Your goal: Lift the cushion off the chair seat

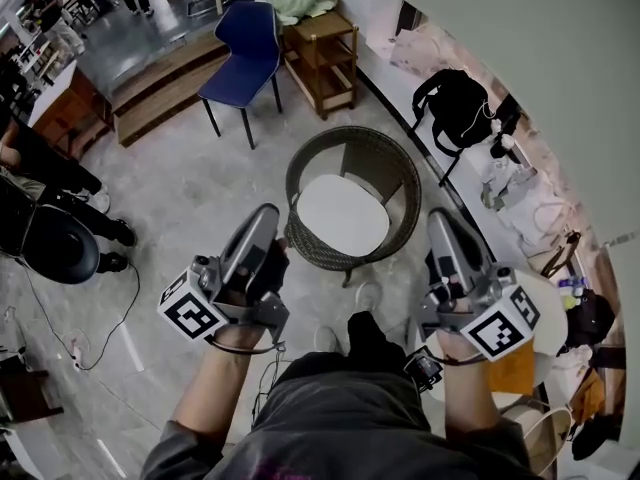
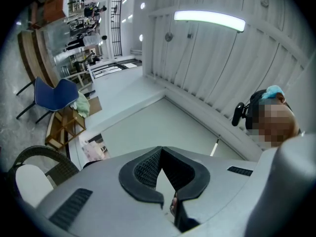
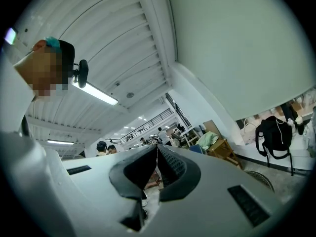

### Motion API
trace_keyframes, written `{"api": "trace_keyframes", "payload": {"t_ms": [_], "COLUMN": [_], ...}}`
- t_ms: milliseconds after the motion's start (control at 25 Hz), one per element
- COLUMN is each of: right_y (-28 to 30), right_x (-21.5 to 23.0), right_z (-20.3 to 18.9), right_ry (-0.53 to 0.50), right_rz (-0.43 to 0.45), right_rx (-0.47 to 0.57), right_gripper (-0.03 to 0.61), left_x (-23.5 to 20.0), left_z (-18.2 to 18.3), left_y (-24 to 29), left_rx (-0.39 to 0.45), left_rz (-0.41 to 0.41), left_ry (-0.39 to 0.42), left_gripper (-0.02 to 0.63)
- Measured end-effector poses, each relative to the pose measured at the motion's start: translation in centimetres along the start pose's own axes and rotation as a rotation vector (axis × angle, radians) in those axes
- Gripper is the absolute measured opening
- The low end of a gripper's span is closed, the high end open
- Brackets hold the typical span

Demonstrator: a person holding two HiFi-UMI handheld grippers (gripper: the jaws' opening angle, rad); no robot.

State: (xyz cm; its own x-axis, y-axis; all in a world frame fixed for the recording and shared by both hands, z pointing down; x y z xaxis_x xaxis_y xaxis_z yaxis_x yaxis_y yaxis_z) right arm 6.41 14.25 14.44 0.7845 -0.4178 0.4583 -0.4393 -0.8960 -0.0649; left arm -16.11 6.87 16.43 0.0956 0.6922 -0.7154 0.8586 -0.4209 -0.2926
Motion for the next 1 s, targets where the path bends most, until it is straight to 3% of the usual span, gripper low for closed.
{"api": "trace_keyframes", "payload": {"t_ms": [520,1000], "right_y": [6.5,14.5], "right_x": [10.2,22.2], "right_z": [0.8,-1.9], "right_ry": [0.028,0.040], "right_rz": [0.026,0.070], "right_rx": [-0.082,-0.252], "right_gripper": [0.014,0.014], "left_x": [-7.8,-18.7], "left_z": [-0.2,-3.9], "left_y": [7.7,13.2], "left_rx": [0.002,-0.009], "left_rz": [0.086,0.253], "left_ry": [-0.024,-0.089], "left_gripper": [0.009,0.009]}}
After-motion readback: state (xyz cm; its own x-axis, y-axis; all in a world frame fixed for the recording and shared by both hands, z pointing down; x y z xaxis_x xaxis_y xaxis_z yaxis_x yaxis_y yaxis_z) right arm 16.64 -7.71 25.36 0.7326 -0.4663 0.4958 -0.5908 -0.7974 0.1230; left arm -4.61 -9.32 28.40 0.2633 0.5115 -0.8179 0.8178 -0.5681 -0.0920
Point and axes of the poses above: the fingertips, and each gripper's own axes: y forward along the fingers, x to its right, z out of its top, the point moved 2 cm from there along -y, backward along the fingers, and after that the axes turned 7 degrees about -x, right-handed, at the moved point
